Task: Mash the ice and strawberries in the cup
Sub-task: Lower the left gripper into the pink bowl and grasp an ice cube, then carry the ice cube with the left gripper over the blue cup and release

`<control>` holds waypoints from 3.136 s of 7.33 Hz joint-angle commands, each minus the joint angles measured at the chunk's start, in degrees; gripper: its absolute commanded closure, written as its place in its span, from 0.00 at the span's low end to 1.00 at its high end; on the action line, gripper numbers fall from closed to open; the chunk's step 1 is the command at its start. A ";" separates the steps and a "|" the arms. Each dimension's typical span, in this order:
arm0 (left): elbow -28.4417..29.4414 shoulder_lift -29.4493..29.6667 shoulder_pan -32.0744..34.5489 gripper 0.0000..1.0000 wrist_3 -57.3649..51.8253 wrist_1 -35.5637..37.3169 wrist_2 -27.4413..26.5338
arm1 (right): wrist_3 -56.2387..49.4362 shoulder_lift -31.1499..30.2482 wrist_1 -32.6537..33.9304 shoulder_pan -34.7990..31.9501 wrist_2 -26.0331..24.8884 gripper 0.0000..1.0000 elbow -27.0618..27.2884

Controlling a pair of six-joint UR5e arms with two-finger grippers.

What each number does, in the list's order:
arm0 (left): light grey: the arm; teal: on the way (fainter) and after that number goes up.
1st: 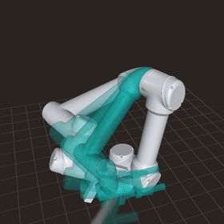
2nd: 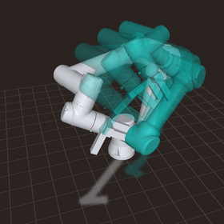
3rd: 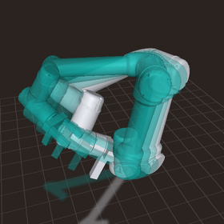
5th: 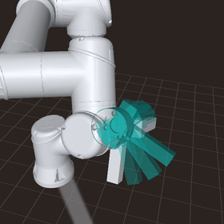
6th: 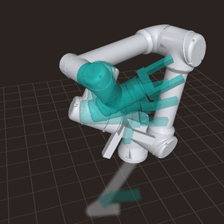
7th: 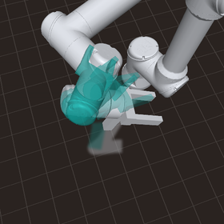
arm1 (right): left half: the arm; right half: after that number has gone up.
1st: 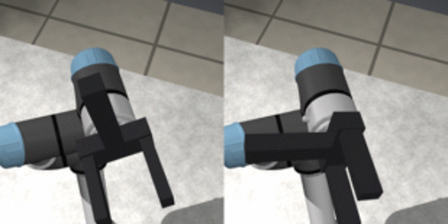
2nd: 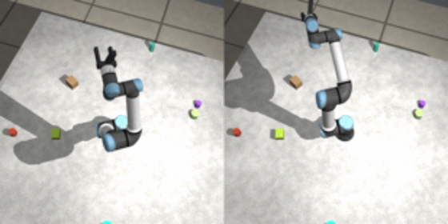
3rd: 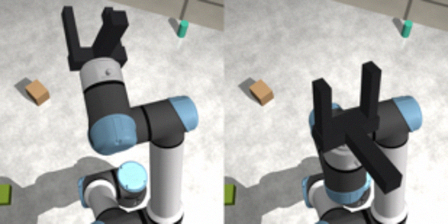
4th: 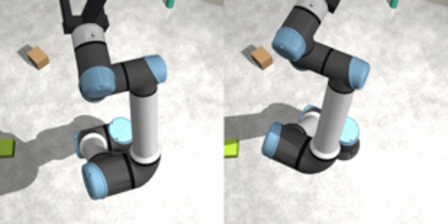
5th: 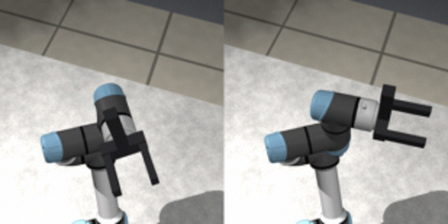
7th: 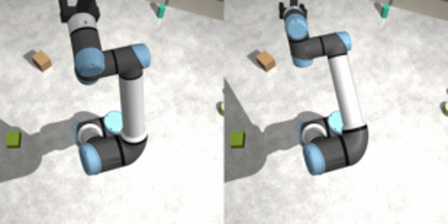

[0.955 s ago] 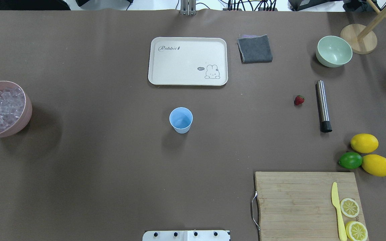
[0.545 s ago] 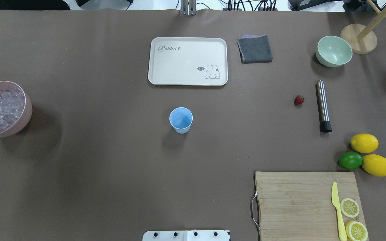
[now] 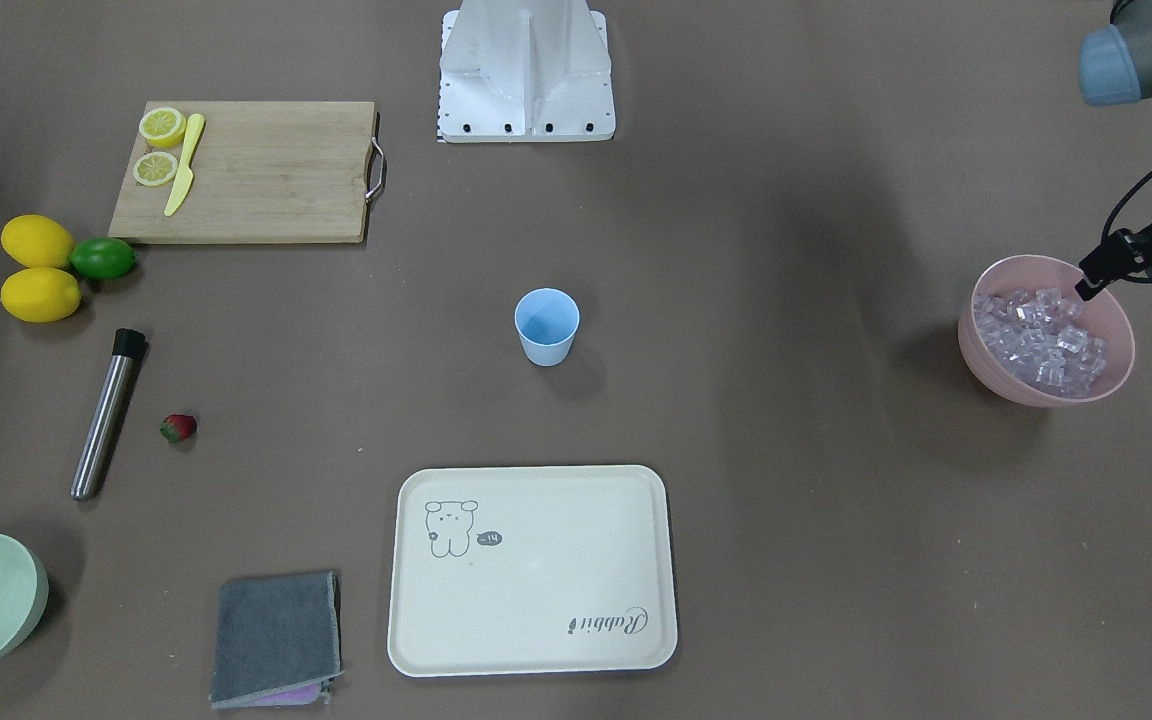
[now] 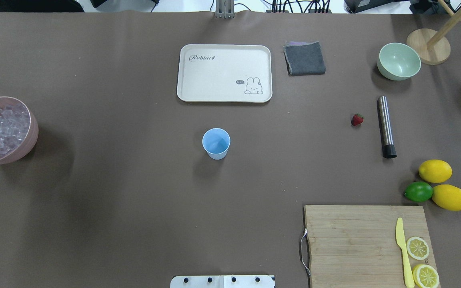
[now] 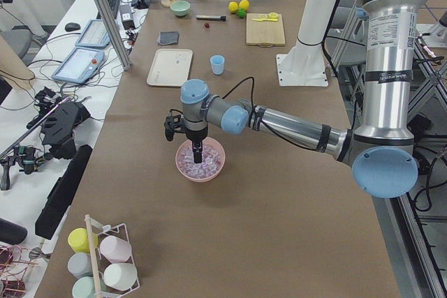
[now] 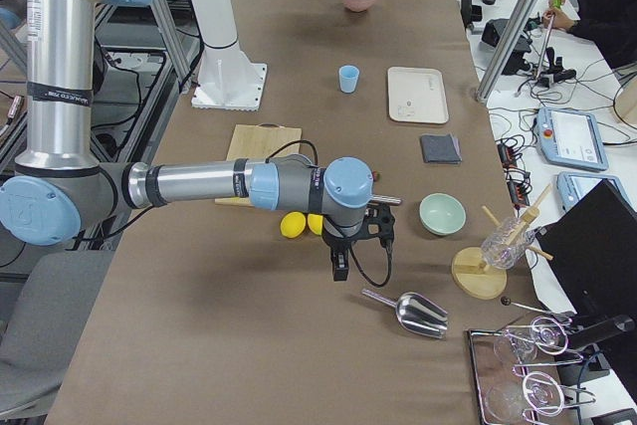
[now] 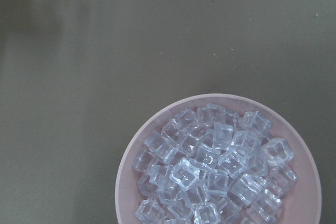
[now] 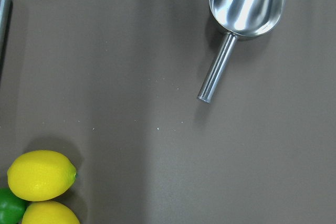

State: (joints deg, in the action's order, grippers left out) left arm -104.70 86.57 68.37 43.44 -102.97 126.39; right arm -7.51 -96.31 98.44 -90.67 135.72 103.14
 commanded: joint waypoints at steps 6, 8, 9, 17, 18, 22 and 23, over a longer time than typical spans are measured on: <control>6.35 -0.88 -8.96 0.07 13.42 -12.96 -6.59 | -0.22 -0.37 -1.85 0.50 1.39 0.00 -0.30; 6.53 -0.88 -11.06 0.08 15.70 -14.19 -8.17 | -0.22 -0.37 -1.85 0.50 1.48 0.00 -0.83; 6.35 -1.05 -11.16 0.12 15.79 -14.19 -8.17 | -0.22 -0.37 -1.85 0.50 1.48 0.00 -0.92; 5.48 -0.35 -10.02 1.00 14.57 -13.32 -7.12 | -0.31 -0.28 -1.94 0.50 4.29 0.00 -0.39; 4.26 1.74 -8.19 1.00 14.04 -11.40 -3.03 | -0.31 -0.19 -2.03 0.58 4.55 0.00 -0.31; 0.73 14.46 -8.42 1.00 14.82 -6.21 0.09 | -0.31 -0.28 -3.17 0.58 4.82 0.00 -0.39; 0.21 18.85 -11.13 1.00 15.00 -3.76 -0.09 | -0.31 -0.28 -3.17 0.58 4.90 0.00 -0.39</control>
State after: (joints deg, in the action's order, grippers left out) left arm -103.94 100.14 59.67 58.10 -109.32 126.35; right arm -7.82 -96.58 95.35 -90.09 140.55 102.76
